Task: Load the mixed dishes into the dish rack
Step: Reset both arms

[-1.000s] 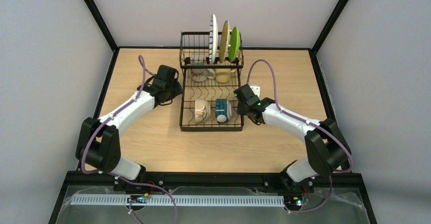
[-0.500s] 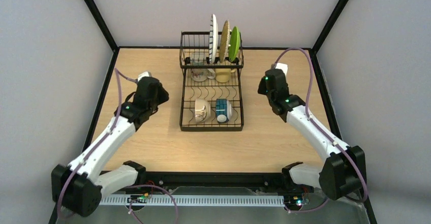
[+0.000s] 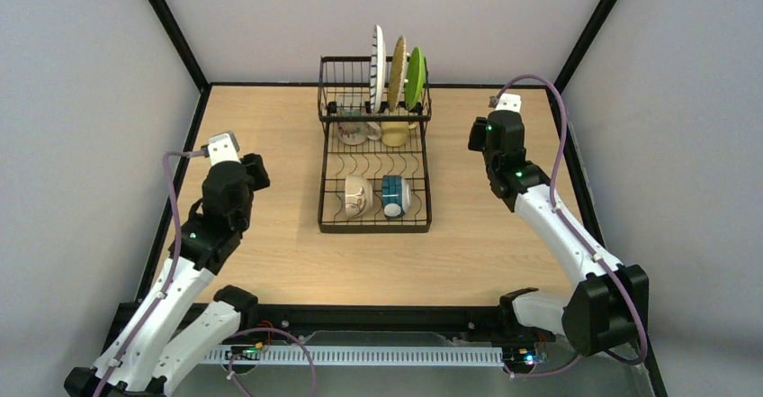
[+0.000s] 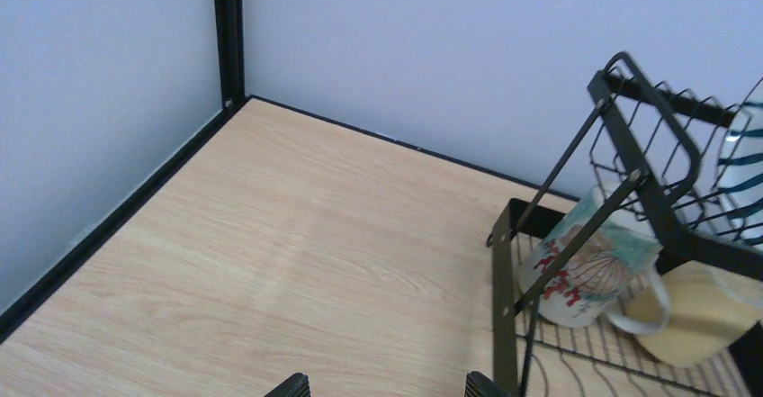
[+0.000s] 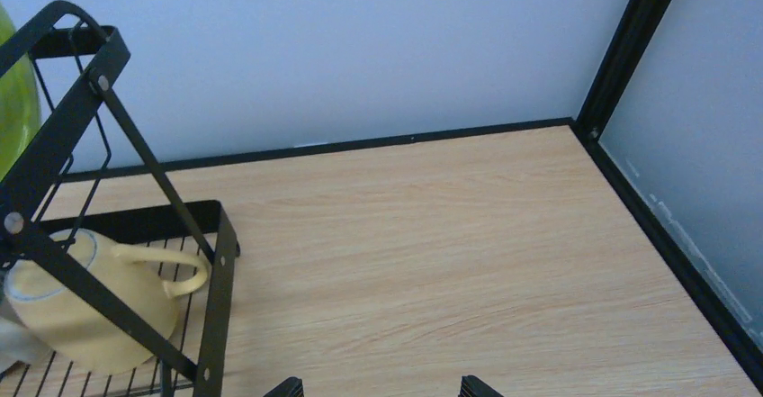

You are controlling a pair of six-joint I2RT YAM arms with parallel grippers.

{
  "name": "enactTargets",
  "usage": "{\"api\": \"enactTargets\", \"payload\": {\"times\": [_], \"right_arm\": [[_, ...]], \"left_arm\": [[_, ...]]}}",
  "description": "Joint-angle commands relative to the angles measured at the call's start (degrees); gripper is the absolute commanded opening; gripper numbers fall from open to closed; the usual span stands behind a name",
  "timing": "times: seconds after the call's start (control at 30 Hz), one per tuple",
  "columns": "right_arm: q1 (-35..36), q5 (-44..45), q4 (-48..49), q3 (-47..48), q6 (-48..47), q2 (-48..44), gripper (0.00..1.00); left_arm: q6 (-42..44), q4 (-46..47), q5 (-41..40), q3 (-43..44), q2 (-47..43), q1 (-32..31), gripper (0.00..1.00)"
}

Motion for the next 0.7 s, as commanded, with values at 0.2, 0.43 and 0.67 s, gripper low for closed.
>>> {"api": "enactTargets", "payload": {"times": [0.2,0.43,0.67], "right_arm": [[0.0,3.5,2.8,-0.8,-2.6,-1.9,1.0],[-0.1,2.7,2.7,0.2,-2.5,-1.7,1.0],[0.0,3.5,2.0,1.0,-1.5,-1.8,1.0]], "left_arm": [[5.5,2.6,-3.3,-1.4,1.3,0.2,0.99],[5.7,3.0,-3.7,-1.1,1.9,0.2,0.99],[5.4,3.5,-3.7,-1.1,2.0,0.2,0.99]]}}
